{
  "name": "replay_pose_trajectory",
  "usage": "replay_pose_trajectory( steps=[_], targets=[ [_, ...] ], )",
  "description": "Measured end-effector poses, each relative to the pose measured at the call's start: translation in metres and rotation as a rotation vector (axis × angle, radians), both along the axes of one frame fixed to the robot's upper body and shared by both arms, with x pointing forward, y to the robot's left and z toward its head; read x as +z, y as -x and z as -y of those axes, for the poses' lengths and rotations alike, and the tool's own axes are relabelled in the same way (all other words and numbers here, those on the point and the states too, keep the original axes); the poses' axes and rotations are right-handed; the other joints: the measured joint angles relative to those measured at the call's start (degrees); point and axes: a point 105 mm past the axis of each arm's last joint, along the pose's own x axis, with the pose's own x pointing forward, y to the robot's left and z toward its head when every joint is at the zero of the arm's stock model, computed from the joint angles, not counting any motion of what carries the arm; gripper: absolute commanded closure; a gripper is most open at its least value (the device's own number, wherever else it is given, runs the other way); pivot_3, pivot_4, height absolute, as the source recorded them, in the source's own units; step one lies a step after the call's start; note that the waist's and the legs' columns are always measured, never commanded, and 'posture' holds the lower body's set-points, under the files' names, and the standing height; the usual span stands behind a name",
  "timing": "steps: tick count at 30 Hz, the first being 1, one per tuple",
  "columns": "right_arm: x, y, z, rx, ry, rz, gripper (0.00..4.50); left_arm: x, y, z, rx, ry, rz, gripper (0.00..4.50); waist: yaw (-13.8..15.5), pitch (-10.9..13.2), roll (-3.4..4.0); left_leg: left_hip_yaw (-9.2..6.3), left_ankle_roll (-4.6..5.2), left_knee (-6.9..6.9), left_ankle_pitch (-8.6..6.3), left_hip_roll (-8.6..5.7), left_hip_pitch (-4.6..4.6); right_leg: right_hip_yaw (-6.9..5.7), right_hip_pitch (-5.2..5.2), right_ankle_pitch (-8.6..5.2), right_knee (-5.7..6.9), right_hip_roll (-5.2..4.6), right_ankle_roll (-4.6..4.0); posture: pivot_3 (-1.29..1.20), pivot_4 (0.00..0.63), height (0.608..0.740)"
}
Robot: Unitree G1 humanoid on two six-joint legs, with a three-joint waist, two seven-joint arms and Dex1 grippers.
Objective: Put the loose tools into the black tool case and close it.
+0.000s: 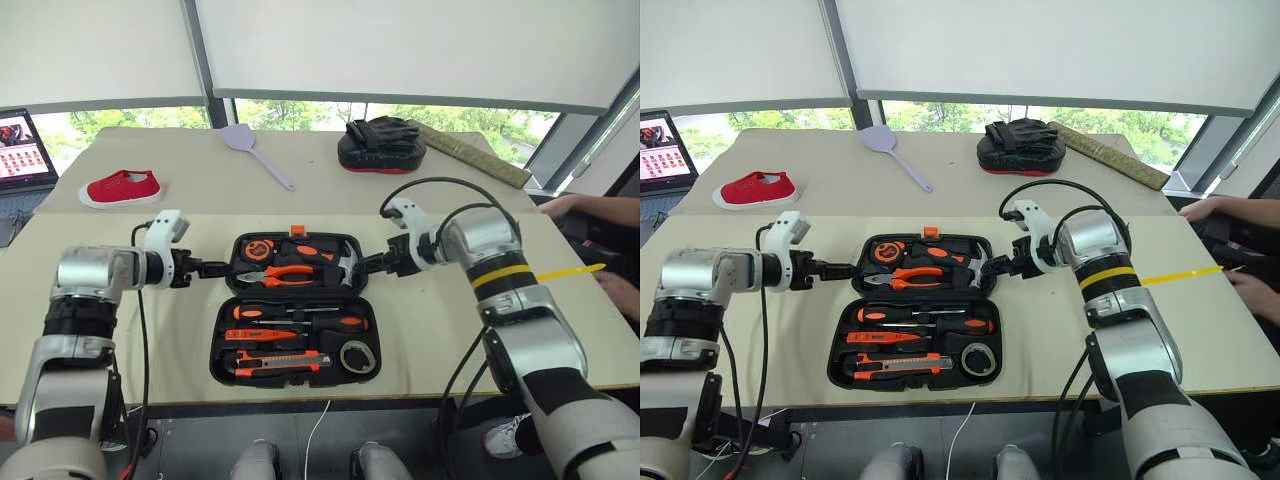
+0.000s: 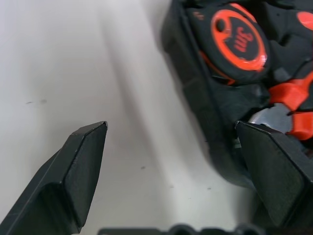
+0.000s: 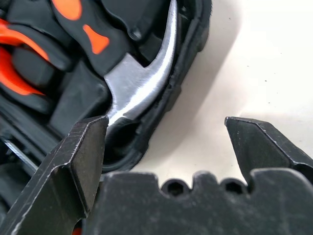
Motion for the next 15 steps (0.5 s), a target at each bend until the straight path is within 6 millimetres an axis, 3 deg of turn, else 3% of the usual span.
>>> replay_pose_trajectory(
  steps=[2,3,6,15],
  targets=[
    [-0.004,0.0,0.002,-0.008,0.001,-0.016,0.05,-0.002,0.0,0.002,-0.007,0.002,-0.012,0.0,-0.06,0.0,0.0,-0.01,-0.02,0.0,0.02,0.0,0.01,0.01,0.0,0.0,0.02,0.0,0.0,0.0,0.15,0.74],
    [-0.007,0.0,0.003,-0.012,0.001,-0.024,0.29,-0.005,0.0,0.004,-0.012,0.0,-0.022,0.0,-0.08,0.0,0.0,-0.01,-0.03,0.01,0.02,0.0,0.01,0.0,0.0,0.0,0.03,0.01,0.0,0.0,0.15,0.74],
    [-0.014,0.0,0.002,-0.02,0.003,-0.051,1.05,-0.011,-0.001,0.006,-0.02,-0.009,-0.045,0.72,-0.1,0.0,0.0,-0.03,-0.04,0.02,0.03,0.0,0.02,0.01,0.0,0.0,0.06,0.01,-0.01,0.0,0.15,0.74],
    [-0.012,-0.001,-0.009,0.001,-0.029,-0.07,4.17,-0.011,-0.003,0.017,-0.059,0.039,-0.05,4.03,0.01,0.0,0.0,-0.07,-0.04,0.06,0.11,-0.01,0.23,0.01,0.2,0.04,0.14,0.0,-0.03,0.0,0.15,0.74]
  ],
)
